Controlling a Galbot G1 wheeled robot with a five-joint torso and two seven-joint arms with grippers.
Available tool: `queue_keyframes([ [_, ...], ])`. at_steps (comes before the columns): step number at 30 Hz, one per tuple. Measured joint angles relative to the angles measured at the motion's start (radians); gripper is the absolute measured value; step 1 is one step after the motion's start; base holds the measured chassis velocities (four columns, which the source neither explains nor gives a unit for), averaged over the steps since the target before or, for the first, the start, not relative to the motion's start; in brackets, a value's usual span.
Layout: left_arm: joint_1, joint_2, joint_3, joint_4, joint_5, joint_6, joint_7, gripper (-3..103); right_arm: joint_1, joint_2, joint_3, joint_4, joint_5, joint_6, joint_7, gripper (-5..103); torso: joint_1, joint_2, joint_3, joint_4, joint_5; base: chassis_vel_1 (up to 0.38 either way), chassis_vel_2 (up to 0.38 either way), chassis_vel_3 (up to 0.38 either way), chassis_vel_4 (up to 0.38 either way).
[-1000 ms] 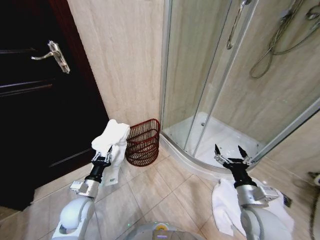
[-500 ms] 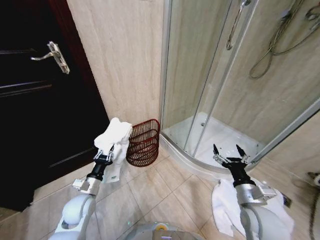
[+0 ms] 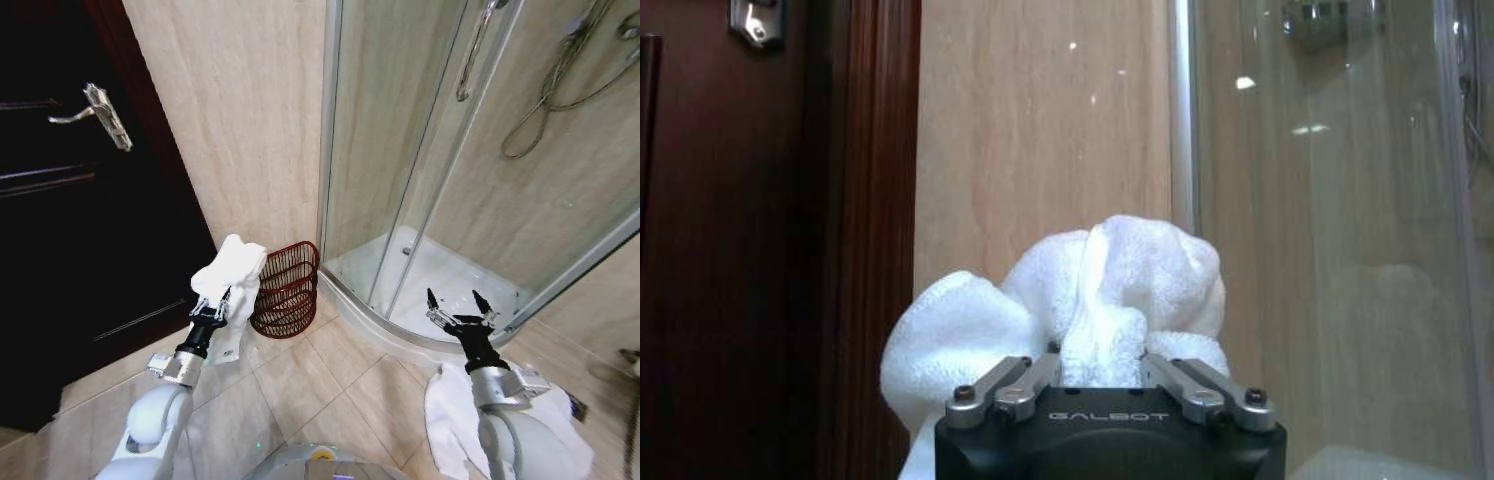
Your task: Discard the used towel into the hamper.
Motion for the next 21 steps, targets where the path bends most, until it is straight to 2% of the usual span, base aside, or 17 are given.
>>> queue_keyframes([
  [7, -0.024, 0.039, 0.017, 0.01, -0.014, 0.007, -0.001, 16, 0.002, -0.001, -0.007, -0.001, 0.002, -0.004, 0.01, 100, 0.0, 0.001, 0.0, 0.0001, 0.0, 0.0, 0.0, 0.0, 0.0],
  [11, -0.078, 0.076, 0.042, 0.033, -0.038, 0.025, -0.013, 16, 0.001, -0.007, -0.024, 0.013, 0.033, -0.042, 0.008, 100, 0.001, 0.001, 0.001, 0.0003, 0.0001, 0.0, 0.0, 0.0, 0.0],
  [15, -0.185, 0.161, 0.156, 0.087, -0.062, 0.056, -0.052, 16, -0.003, 0.003, -0.03, 0.027, 0.032, -0.056, 0.0, 100, 0.001, 0.001, 0.001, -0.0001, 0.0, 0.0, 0.0, 0.0, 0.0],
  [16, -0.185, 0.161, 0.156, 0.087, -0.062, 0.056, -0.052, 16, -0.003, 0.003, -0.03, 0.027, 0.032, -0.056, 0.0, 100, 0.001, 0.001, 0.001, -0.0001, 0.0, 0.0, 0.0, 0.0, 0.0],
  [18, -0.277, 0.218, 0.252, 0.14, -0.072, 0.072, -0.078, 16, -0.001, 0.008, -0.029, 0.027, 0.032, -0.057, 0.0, 100, 0.001, 0.001, 0.001, 0.0001, 0.0, 0.0, 0.0, 0.0, 0.0],
  [19, -0.277, 0.218, 0.252, 0.14, -0.072, 0.072, -0.078, 16, -0.001, 0.008, -0.029, 0.027, 0.032, -0.057, 0.0, 100, 0.001, 0.001, 0.001, 0.0001, 0.0, 0.0, 0.0, 0.0, 0.0],
  [21, -0.402, 0.264, 0.343, 0.21, -0.09, 0.082, -0.095, 16, 0.004, 0.009, -0.025, 0.026, 0.032, -0.058, 0.0, 100, 0.001, 0.002, 0.001, -0.0003, -0.0002, 0.0, 0.0, 0.0, 0.0],
])
